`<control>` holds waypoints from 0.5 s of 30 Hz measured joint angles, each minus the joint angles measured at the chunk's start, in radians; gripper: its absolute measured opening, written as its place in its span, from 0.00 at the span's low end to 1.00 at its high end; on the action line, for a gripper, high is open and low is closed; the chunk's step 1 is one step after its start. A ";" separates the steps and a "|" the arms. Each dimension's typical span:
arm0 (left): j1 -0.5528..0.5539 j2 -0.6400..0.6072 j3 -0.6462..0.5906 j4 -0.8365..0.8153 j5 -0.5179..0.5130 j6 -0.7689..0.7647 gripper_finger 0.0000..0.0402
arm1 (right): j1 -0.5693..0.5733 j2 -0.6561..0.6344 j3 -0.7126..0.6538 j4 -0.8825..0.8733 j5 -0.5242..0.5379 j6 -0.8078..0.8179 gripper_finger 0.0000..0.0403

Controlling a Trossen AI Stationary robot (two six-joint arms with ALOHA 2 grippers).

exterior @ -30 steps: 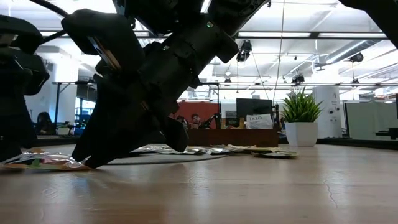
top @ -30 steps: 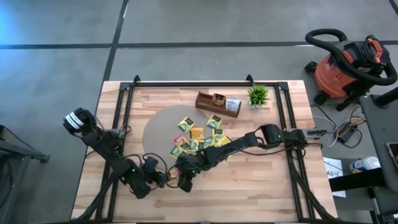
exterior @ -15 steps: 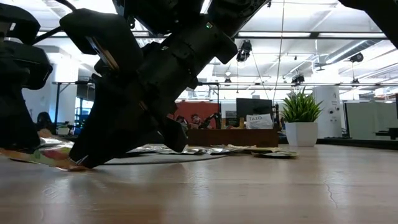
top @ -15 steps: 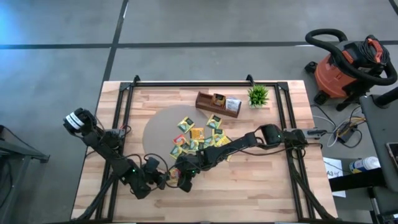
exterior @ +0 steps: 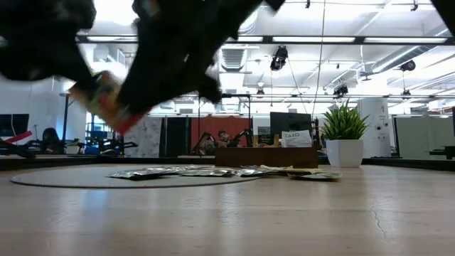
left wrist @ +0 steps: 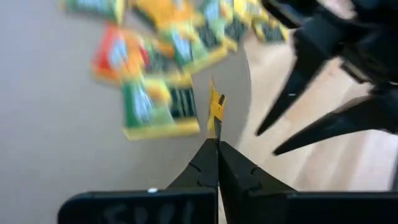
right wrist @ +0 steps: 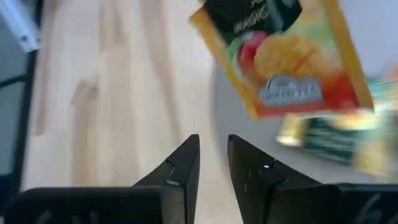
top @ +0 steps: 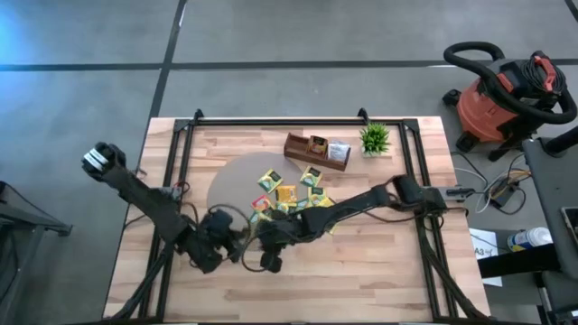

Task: Pick & Place Tea
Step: Put the red tea sachet into the middle compartment of the wooden organizer

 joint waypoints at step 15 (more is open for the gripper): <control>0.633 -0.021 0.361 -0.119 0.405 1.004 0.00 | 0.071 -0.356 -0.094 -0.800 0.443 0.084 0.20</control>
